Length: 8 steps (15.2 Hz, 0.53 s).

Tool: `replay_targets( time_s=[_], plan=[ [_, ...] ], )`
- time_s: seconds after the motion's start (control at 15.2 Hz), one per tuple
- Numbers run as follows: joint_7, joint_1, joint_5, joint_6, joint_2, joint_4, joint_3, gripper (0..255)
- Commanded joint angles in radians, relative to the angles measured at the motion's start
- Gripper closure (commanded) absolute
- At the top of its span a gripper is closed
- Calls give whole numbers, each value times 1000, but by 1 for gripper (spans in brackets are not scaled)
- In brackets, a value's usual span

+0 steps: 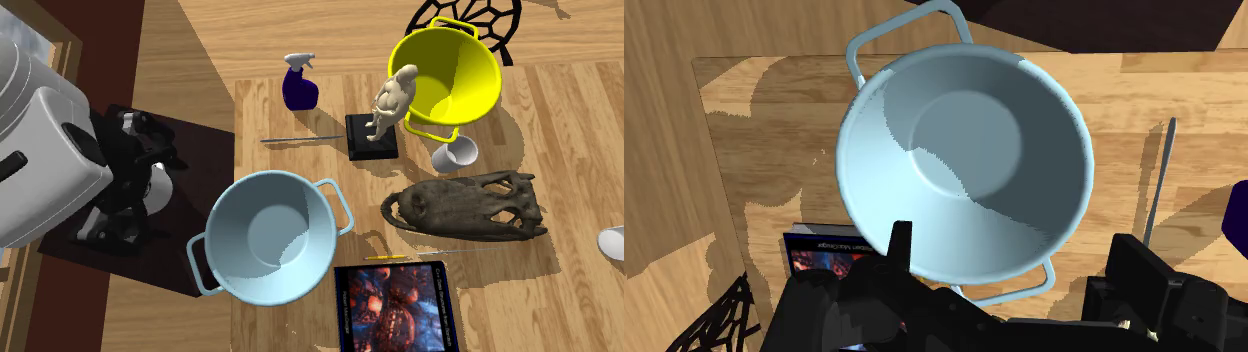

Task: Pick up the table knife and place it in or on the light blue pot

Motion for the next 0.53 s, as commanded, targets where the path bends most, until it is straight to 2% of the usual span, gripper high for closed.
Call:
replay_targets(
  time_s=[0.0,0.46],
  plan=[
    [0,0,0,0,0,0,0,0],
    [87,44,64,166,98,-111,76,0]
  ],
)
